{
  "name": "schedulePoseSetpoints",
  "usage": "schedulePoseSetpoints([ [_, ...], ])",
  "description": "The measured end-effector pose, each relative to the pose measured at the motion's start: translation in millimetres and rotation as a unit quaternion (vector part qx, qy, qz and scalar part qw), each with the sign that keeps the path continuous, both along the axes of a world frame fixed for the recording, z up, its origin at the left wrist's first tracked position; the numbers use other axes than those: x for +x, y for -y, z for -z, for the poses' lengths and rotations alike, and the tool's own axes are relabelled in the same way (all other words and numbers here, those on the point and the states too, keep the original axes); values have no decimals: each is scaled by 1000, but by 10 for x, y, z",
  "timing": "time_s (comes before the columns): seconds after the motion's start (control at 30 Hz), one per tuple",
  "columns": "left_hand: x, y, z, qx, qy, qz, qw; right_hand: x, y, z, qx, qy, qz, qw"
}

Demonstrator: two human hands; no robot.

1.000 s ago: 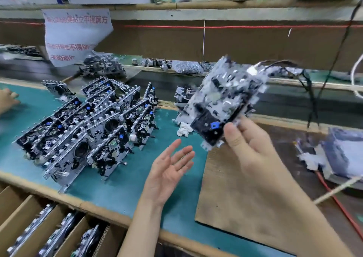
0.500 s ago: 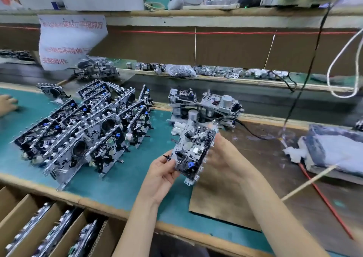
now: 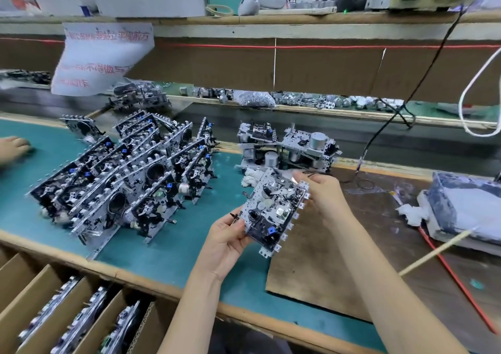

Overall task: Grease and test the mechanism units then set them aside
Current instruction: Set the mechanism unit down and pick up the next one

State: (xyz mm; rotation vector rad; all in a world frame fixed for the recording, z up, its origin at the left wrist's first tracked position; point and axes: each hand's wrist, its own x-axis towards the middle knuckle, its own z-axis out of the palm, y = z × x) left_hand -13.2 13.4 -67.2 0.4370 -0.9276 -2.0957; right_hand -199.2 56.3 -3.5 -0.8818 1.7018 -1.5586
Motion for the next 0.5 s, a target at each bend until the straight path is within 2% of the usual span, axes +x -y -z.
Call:
schedulePoseSetpoints([
  [0.07, 0, -11, -11, -9, 2, 8, 1000, -44, 13, 3, 20, -20, 0, 1000],
  [0.13, -7, -14, 1, -10, 1, 3, 1000, -73, 29, 9, -1, -21, 26, 999],
  [0.23, 14, -13, -22, 9, -1, -20, 1000, -79, 41, -10, -15, 35, 64, 997],
  [0.3, 68, 12, -10, 18, -11, -35, 999, -51, 21, -7, 65, 87, 1, 994],
  [0.37, 157, 12, -35, 24, -24, -52, 998, 14, -10, -4, 137, 63, -84, 985],
  [0.4, 217, 17, -34, 19, -25, -71, 997, 69, -22, -35, 118, 39, -110, 986],
  [0.5, 429, -1, -132, 26, -5, -111, 993, 340, -53, -193, -28, -70, -192, 979],
])
